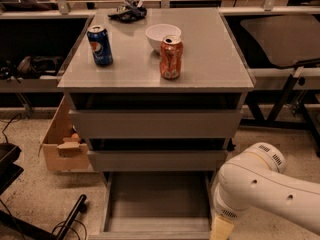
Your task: Close bottom drawer
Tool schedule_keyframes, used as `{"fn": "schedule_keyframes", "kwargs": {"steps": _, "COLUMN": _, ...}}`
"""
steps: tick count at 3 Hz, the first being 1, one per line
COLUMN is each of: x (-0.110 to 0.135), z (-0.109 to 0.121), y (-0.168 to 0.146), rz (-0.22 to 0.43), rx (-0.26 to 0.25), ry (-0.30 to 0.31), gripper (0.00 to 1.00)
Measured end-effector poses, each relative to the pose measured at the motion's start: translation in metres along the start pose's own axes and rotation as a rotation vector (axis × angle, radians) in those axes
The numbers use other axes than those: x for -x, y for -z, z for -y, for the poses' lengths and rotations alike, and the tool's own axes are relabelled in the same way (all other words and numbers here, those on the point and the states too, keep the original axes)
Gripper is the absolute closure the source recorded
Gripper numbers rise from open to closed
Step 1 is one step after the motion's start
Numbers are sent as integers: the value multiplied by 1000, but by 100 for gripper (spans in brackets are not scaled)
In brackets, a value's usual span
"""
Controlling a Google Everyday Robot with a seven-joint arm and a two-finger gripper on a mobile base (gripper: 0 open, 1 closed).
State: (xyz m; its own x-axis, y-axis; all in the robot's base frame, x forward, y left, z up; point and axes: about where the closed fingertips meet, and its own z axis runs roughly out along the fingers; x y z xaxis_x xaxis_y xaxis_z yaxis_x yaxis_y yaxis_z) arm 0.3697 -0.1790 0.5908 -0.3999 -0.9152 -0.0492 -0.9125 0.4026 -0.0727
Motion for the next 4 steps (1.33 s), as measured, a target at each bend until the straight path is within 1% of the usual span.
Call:
{"fn": "schedule_keyframes", "kwargs": {"steps": 1, "x": 4, "z": -1, "y": -6, "rz": 5, "rx": 2, "ry": 2, "gripper": 0}}
{"fn": "schedule_keyframes", "kwargs": {"steps": 2, "x": 22, "z": -18, "y": -61, "rz": 4, "rx": 50, "ry": 43, "gripper": 0}}
{"fn": "schedule_keyframes", "kwargs": {"steps": 3, "x": 41, "z": -40, "y": -148, "rz": -18, "rx": 125, "ry": 78, "gripper": 0}}
{"fn": "schedule_keyframes", "kwargs": {"steps": 4, "x": 56, "z": -43, "y": -215, "rz": -25, "rx": 152, "ry": 66, "gripper": 0}}
